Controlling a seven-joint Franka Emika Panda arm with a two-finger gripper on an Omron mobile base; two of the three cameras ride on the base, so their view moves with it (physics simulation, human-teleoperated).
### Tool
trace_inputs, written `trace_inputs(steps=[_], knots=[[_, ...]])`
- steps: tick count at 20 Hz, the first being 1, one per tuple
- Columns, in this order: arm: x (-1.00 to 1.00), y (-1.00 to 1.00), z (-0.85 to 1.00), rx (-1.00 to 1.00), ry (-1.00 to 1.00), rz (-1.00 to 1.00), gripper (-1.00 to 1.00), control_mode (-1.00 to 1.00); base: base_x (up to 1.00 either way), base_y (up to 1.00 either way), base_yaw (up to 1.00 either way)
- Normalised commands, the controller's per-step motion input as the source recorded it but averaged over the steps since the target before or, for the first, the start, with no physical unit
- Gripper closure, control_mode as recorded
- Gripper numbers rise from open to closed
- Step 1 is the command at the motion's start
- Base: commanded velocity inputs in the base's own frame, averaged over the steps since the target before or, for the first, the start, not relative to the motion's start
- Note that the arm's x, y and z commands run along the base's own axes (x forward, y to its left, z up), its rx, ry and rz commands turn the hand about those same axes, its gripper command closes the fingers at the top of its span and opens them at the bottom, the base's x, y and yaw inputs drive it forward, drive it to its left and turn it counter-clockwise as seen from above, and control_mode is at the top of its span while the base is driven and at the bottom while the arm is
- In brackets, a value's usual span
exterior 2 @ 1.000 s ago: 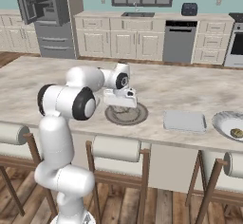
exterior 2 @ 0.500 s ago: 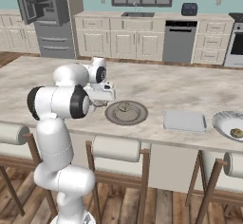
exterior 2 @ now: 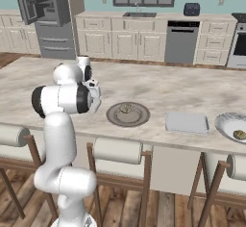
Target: Place two dumplings into each of the tupperware containers and then place the containers in the fridge.
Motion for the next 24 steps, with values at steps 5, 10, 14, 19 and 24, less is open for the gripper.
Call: trace_inputs(steps=[5,10,14,19,24], knots=[[0.93,0.14,-0.08,0.02,0.00,-0.01,1.00,-1.00,0.00,0.00,0.00],[0.40,0.00,-0.45,0.00,0.00,-0.03,1.00,-1.00,0.00,0.00,0.00],[0.03,0.00,-0.59,0.00,0.00,0.00,1.00,-1.00,0.00,0.00,0.00],[0.04,0.01,-0.31,0.00,0.01,0.00,1.00,-1.00,0.00,0.00,0.00],[0.08,0.12,-0.15,0.00,0.00,0.00,1.00,-1.00,0.00,0.00,0.00]])
